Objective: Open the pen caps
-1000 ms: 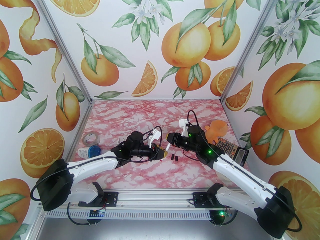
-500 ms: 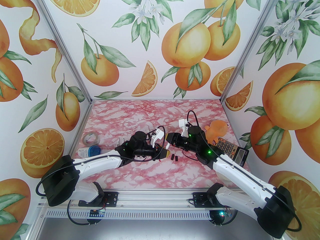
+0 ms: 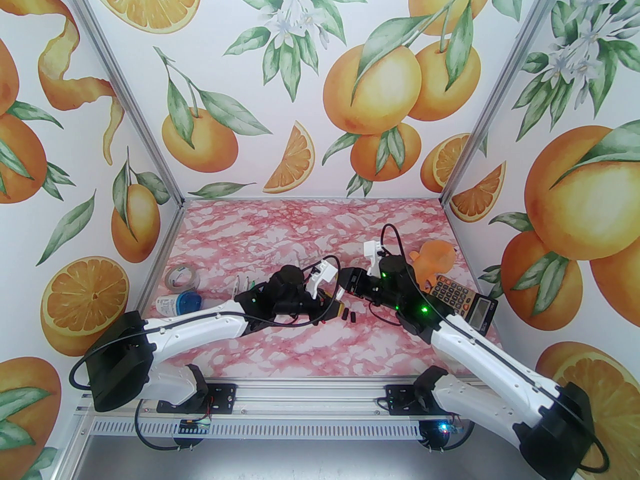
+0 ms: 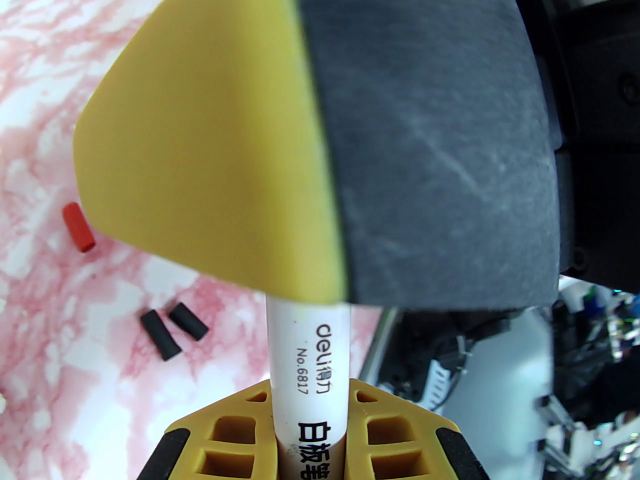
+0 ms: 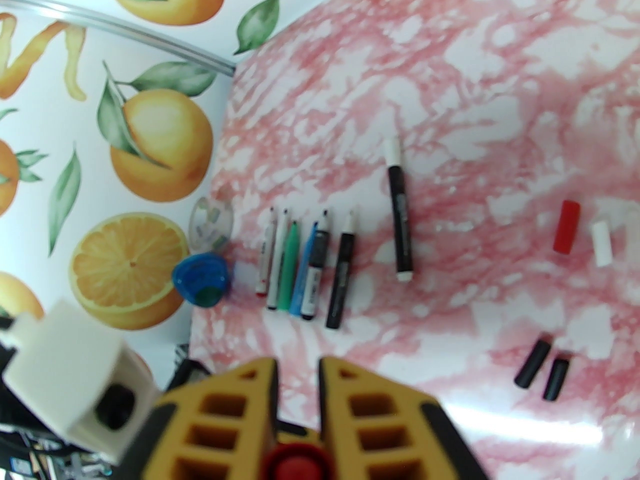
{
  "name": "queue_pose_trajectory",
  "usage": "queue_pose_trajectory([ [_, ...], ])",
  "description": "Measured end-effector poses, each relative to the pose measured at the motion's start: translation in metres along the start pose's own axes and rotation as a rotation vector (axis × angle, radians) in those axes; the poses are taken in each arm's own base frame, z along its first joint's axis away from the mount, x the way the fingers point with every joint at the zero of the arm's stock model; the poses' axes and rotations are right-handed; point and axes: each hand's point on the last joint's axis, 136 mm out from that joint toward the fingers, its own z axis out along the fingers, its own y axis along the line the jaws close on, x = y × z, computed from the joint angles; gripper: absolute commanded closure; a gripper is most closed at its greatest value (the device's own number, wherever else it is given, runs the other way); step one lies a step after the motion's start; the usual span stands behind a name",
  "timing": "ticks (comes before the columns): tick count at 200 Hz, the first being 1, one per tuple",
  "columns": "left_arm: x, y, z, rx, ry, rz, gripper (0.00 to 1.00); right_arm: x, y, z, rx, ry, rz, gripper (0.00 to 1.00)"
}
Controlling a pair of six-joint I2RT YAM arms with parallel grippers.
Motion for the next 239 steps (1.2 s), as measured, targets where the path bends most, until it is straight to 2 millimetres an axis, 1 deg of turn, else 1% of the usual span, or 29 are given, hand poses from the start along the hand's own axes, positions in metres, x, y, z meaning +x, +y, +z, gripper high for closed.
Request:
queue_pose_trajectory([
  [35, 0.001, -0.003, 0.003, -0.016, -0.003, 0.035, 1.0, -0.001, -0.004, -0.005, 0.015, 0.0, 0.011, 0.9],
  [80, -0.003, -0.006, 0.012, -0.122, -0.004, 0.11, 1.0, -0.008, -0.013, -0.014, 0.044, -0.003, 0.044, 0.91],
  [117, -0.002, -0.008, 0.014, -0.131, -0.007, 0.124, 1.0, -0.007, -0.017, -0.018, 0.052, 0.016, 0.062, 0.92],
  [122, 0.001, -0.007, 0.014, -0.135, 0.01, 0.132, 1.0, -0.012, -0.019, -0.019, 0.063, -0.003, 0.062, 0.92],
  [137, 0.017, -0.009, 0.015, -0.134, 0.07, 0.147, 1.0, -0.046, -0.035, -0.03, 0.144, -0.124, 0.085, 0.92],
  [145, 0.025, -0.01, 0.015, -0.133, 0.098, 0.157, 1.0, -0.06, -0.042, -0.035, 0.178, -0.175, 0.093, 0.92],
  [154, 0.032, -0.013, 0.015, -0.128, 0.12, 0.166, 1.0, -0.068, -0.045, -0.039, 0.2, -0.208, 0.092, 0.93],
  [167, 0.038, -0.015, 0.015, -0.124, 0.144, 0.173, 1.0, -0.074, -0.049, -0.043, 0.222, -0.234, 0.091, 0.92],
  [189, 0.041, -0.016, 0.015, -0.117, 0.154, 0.17, 1.0, -0.077, -0.052, -0.045, 0.234, -0.246, 0.084, 0.91],
  [208, 0.037, -0.017, 0.015, -0.104, 0.141, 0.153, 1.0, -0.079, -0.05, -0.044, 0.225, -0.251, 0.056, 0.91],
  [221, 0.034, -0.018, 0.013, -0.09, 0.12, 0.136, 1.0, -0.075, -0.051, -0.042, 0.216, -0.234, 0.031, 0.9],
  [239, 0.029, -0.016, 0.007, -0.079, 0.089, 0.113, 1.0, -0.064, -0.058, -0.038, 0.216, -0.196, -0.001, 0.9],
])
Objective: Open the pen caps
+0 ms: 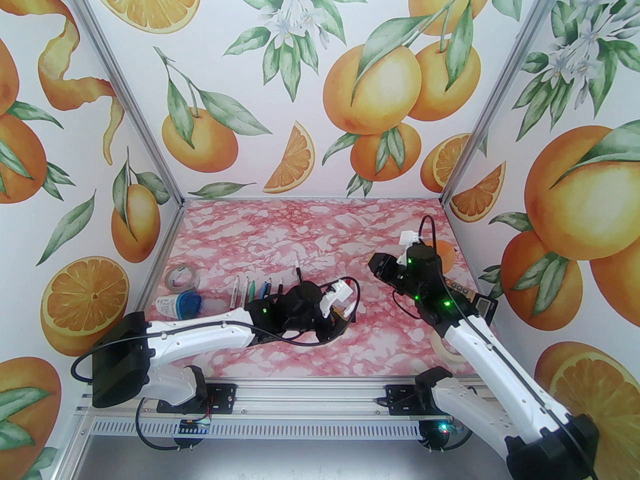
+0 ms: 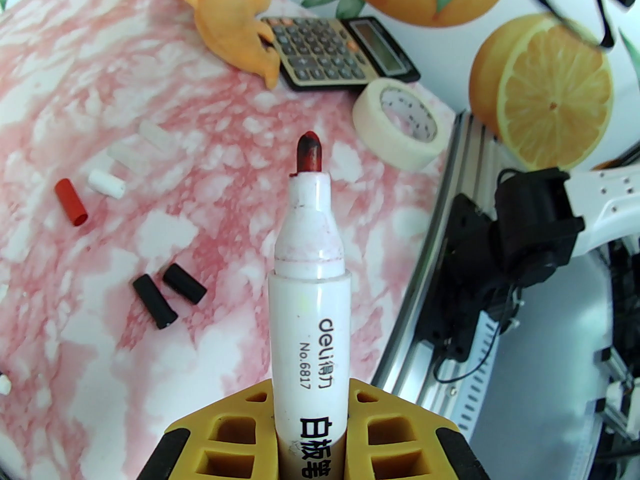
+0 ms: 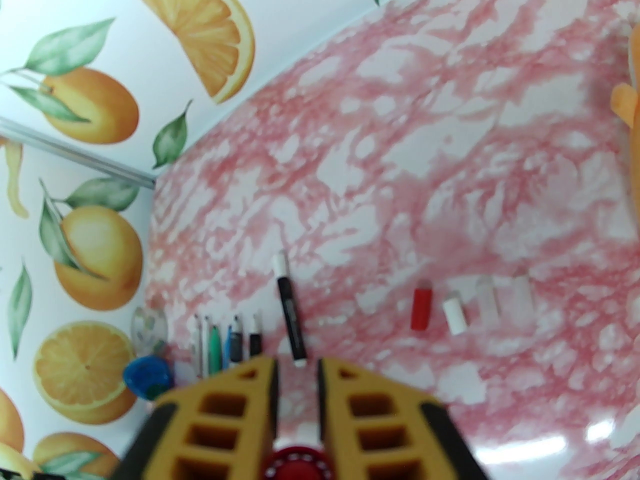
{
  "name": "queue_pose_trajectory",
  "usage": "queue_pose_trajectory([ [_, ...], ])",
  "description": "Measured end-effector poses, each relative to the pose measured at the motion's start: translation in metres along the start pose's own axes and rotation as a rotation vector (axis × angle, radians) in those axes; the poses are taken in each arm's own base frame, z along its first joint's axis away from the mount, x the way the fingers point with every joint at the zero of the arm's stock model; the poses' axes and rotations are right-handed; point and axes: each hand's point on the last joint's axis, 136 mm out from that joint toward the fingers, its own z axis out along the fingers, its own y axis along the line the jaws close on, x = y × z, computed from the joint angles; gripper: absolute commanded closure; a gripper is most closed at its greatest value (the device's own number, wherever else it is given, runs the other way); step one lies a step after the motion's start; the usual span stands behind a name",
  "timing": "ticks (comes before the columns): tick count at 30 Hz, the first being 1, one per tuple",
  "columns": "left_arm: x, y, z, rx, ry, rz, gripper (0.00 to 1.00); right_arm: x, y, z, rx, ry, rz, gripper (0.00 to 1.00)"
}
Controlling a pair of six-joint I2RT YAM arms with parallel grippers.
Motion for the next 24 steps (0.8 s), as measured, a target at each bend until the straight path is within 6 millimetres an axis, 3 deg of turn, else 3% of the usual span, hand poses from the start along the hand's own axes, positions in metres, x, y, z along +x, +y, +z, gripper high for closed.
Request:
queue_pose_trajectory([
  [12, -0.028, 0.004, -0.037, 0.059, -0.137, -0.043, 1.0, 0.054, -0.037, -0.007, 0.08, 0.138, -0.138, 0.87],
  [14, -0.027, 0.002, -0.043, 0.083, -0.128, -0.033, 1.0, 0.064, -0.042, -0.004, 0.1, 0.154, -0.165, 0.87],
  [17, -0.028, 0.001, -0.058, 0.095, -0.124, -0.01, 1.0, 0.103, -0.058, 0.003, 0.146, 0.26, -0.219, 0.87],
  [19, -0.028, 0.0, -0.065, 0.097, -0.126, 0.003, 1.0, 0.119, -0.073, 0.008, 0.194, 0.308, -0.234, 0.87],
  [24, -0.024, 0.001, -0.077, 0.071, -0.114, 0.028, 1.0, 0.131, -0.092, 0.013, 0.271, 0.348, -0.256, 0.87],
])
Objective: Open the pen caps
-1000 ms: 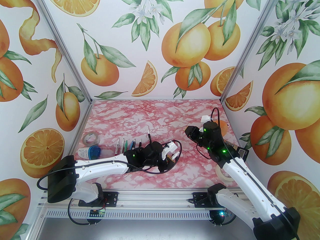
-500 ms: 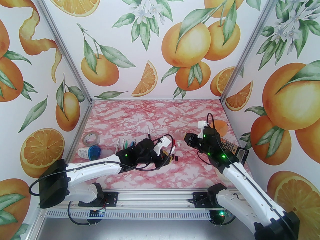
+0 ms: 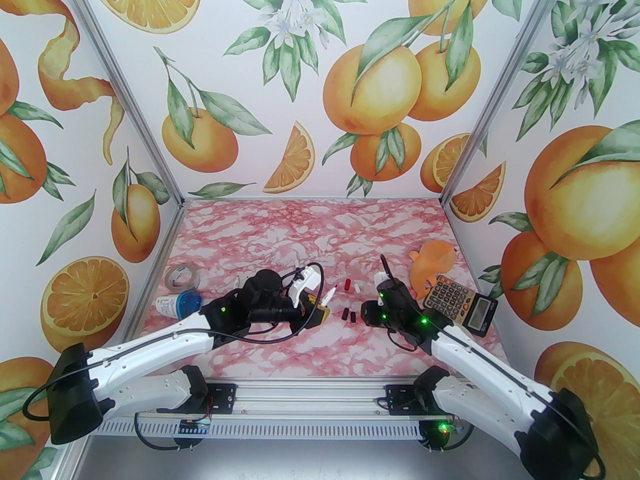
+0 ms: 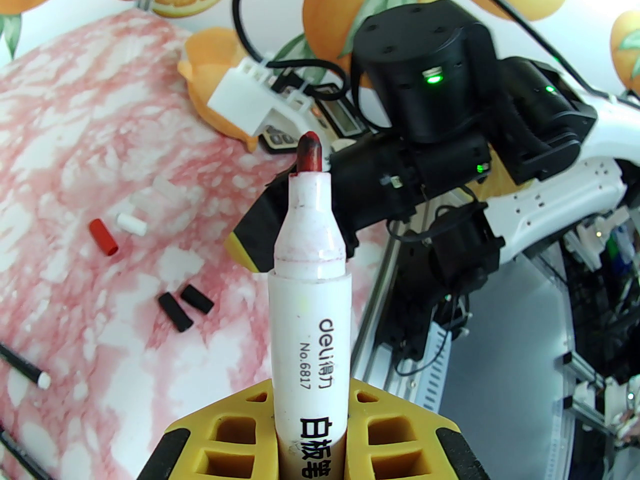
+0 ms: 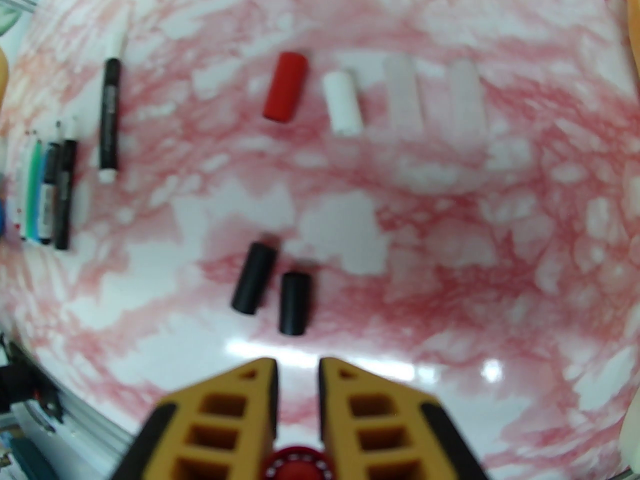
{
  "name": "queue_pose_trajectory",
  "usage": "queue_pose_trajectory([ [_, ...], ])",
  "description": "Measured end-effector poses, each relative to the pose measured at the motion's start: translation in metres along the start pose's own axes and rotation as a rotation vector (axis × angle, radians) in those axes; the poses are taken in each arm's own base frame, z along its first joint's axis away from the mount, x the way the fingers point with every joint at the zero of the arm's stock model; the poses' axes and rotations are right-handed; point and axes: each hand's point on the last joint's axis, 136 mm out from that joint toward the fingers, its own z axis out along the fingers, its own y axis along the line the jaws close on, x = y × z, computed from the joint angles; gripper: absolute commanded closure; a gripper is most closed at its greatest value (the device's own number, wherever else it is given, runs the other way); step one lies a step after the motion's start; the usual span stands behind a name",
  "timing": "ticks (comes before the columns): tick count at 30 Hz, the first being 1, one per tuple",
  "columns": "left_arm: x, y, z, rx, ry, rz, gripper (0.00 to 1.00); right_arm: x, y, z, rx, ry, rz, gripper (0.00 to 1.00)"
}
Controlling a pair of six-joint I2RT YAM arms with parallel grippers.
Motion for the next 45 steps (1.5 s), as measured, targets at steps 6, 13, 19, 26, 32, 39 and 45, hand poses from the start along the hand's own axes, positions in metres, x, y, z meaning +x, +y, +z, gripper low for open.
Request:
queue_pose_trajectory([
  [6, -0.003, 0.005, -0.017, -0.067, -0.018, 0.033, 1.0, 0.005, -0.006, 0.011, 0.04, 0.024, -0.007, 0.86],
  [13, -0.003, 0.009, -0.029, -0.114, -0.025, 0.052, 1.0, 0.013, -0.01, 0.028, 0.068, 0.067, -0.013, 0.84],
  [19, -0.001, 0.011, -0.028, -0.118, -0.014, 0.052, 1.0, 0.018, -0.015, 0.041, 0.096, 0.097, -0.012, 0.83],
  [26, 0.005, 0.013, -0.022, -0.115, 0.01, 0.044, 1.0, 0.023, -0.022, 0.051, 0.139, 0.127, -0.012, 0.82],
  [32, 0.009, 0.014, -0.018, -0.107, 0.03, 0.033, 1.0, 0.021, -0.023, 0.054, 0.147, 0.121, -0.013, 0.8],
  [39, 0.013, 0.014, -0.013, -0.097, 0.046, 0.015, 1.0, 0.012, -0.02, 0.058, 0.161, 0.107, -0.014, 0.78],
  [45, 0.015, 0.014, -0.011, -0.09, 0.053, 0.012, 1.0, 0.012, -0.021, 0.061, 0.174, 0.114, -0.016, 0.76],
])
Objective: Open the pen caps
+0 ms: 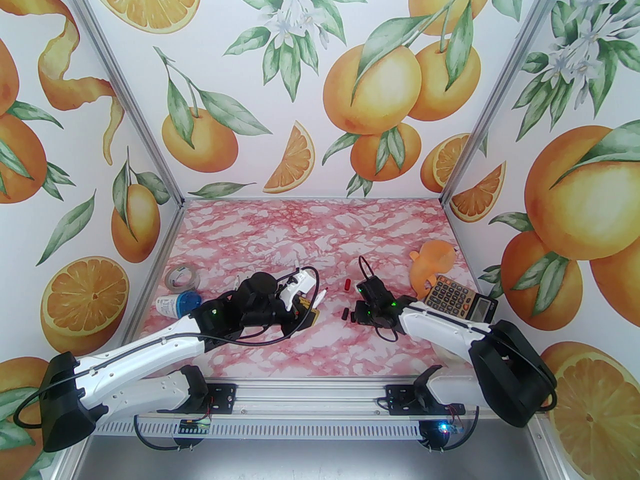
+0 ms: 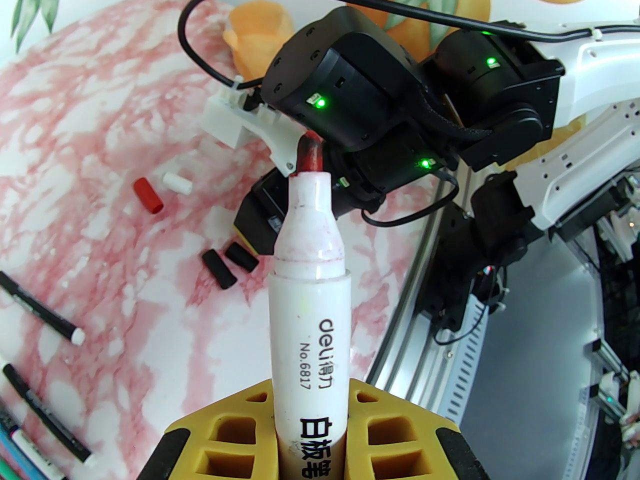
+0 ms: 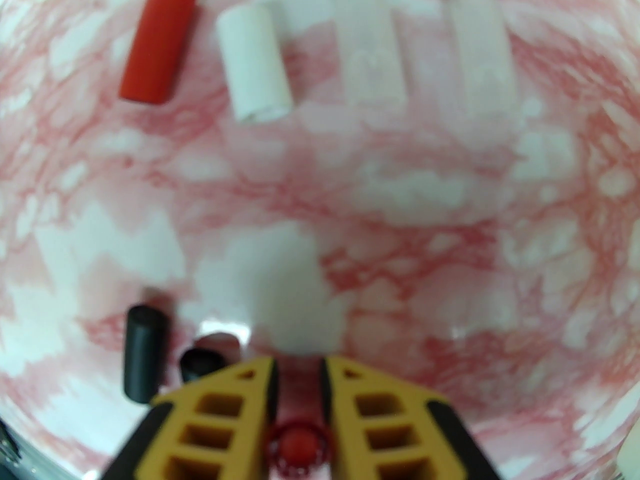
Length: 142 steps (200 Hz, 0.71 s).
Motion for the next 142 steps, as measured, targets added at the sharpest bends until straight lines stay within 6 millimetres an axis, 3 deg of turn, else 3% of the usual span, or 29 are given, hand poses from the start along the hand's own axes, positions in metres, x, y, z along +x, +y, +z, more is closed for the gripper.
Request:
queue_pose_trajectory([
  [101, 0.004, 0.0, 0.006, 0.01, 0.018, -0.006, 1.0, -0.002, -0.002, -0.001, 0.018, -0.012, -0.005, 0.71],
  [142, -0.002, 0.006, 0.006, -0.027, -0.007, -0.032, 0.97, -0.009, 0.001, -0.014, -0.001, -0.048, -0.011, 0.69],
])
